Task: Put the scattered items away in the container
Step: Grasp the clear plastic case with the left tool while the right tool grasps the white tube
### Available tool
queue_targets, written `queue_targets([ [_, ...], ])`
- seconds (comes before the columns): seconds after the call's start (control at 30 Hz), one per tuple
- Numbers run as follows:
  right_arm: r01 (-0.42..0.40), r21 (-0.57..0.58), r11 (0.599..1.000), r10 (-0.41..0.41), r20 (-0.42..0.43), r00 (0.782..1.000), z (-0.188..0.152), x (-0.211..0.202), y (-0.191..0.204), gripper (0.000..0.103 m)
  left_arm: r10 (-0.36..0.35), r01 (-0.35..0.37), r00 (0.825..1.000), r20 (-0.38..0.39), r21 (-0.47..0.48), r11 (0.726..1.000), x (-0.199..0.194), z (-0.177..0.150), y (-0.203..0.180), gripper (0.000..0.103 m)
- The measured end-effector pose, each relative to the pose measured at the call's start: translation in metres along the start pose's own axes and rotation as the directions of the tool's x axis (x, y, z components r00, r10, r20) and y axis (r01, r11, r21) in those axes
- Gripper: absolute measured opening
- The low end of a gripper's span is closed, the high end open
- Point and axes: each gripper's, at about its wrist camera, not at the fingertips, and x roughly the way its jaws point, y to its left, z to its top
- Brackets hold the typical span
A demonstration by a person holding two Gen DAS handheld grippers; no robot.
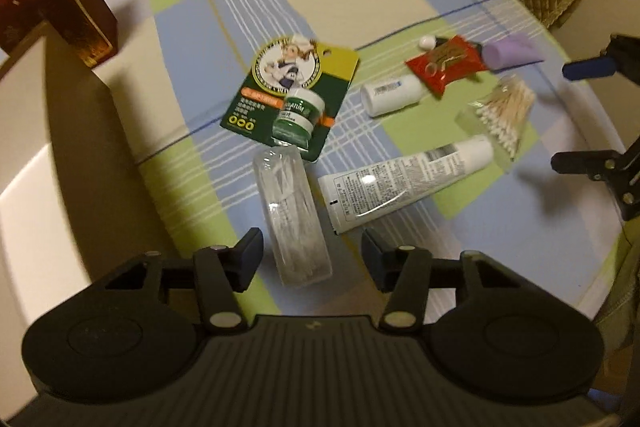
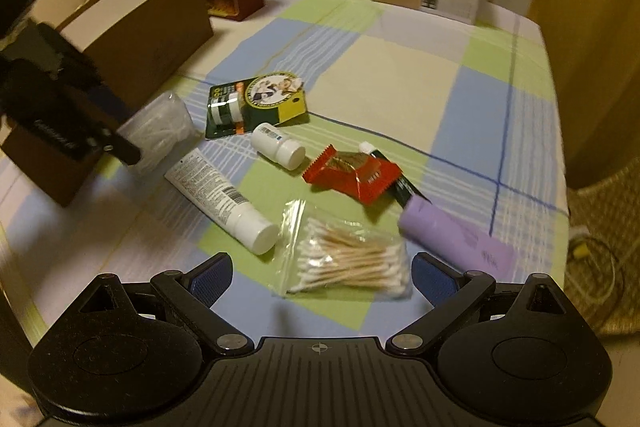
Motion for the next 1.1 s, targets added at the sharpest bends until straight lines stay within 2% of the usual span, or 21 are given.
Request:
queue_targets([
  [0.07,-0.014,-0.041,0.999,0.014,0.002,1.000,0.004,0.005,0.001,0.101,0.008,-0.008,1.000,-0.009,0.001,1.000,0.009,0.005,-0.001,0.042],
  [0.13,-0.033,-0.076,0.997,0.033,0.006,0.999,0.008,0.008,0.003,0.101,0.018,-0.018,1.000,-0.016,0.012,1.000,0.018,0.009,-0.003,0.029],
  [0.17,-0.044,-0.095,0.994,0.045,0.007,0.999,0.010,0.010,0.005,0.101,0.030,-0.029,0.999,-0.016,0.017,0.999,0.021,0.010,-0.003,0.027],
  [0.3,-0.095,-0.174,0.980,0.098,0.007,0.995,0.016,0.017,0.015,0.101,0.024,-0.024,0.999,0.024,0.028,0.999,0.013,0.006,-0.006,0.025],
  [0.47,-0.135,-0.280,0.951,0.136,-0.015,0.991,0.021,0.033,0.034,0.100,0.012,-0.013,0.996,0.092,0.005,1.000,-0.018,-0.003,-0.004,0.025],
  [0.67,-0.180,-0.352,0.918,0.179,-0.035,0.983,0.034,0.055,0.055,0.100,0.018,-0.008,0.976,0.218,-0.044,0.999,-0.079,-0.012,0.012,0.025],
  [0.73,-0.190,-0.368,0.910,0.185,-0.050,0.981,0.038,0.064,0.061,0.093,0.028,-0.013,0.968,0.251,-0.059,0.998,-0.099,-0.015,0.020,0.025],
  [0.77,-0.195,-0.373,0.907,0.185,-0.062,0.981,0.040,0.069,0.063,0.081,0.036,-0.018,0.964,0.264,-0.068,0.998,-0.108,-0.018,0.024,0.025],
  [0.8,-0.194,-0.374,0.907,0.180,-0.073,0.981,0.042,0.074,0.065,0.078,0.045,-0.024,0.960,0.275,-0.077,0.997,-0.116,-0.021,0.029,0.025],
  [0.97,-0.176,-0.371,0.912,0.152,-0.093,0.984,0.046,0.094,0.073,0.078,0.104,-0.064,0.945,0.310,-0.138,0.988,-0.153,-0.046,0.057,0.025],
  [1.03,-0.171,-0.368,0.914,0.135,-0.120,0.983,0.047,0.099,0.076,0.066,0.125,-0.077,0.942,0.311,-0.163,0.984,-0.163,-0.059,0.068,0.025],
  [1.07,-0.158,-0.362,0.919,0.112,-0.144,0.983,0.047,0.103,0.078,0.054,0.135,-0.083,0.941,0.309,-0.174,0.981,-0.166,-0.064,0.072,0.025],
  [1.1,-0.152,-0.354,0.923,0.106,-0.146,0.984,0.048,0.104,0.079,0.054,0.146,-0.090,0.941,0.307,-0.188,0.978,-0.170,-0.070,0.076,0.025],
])
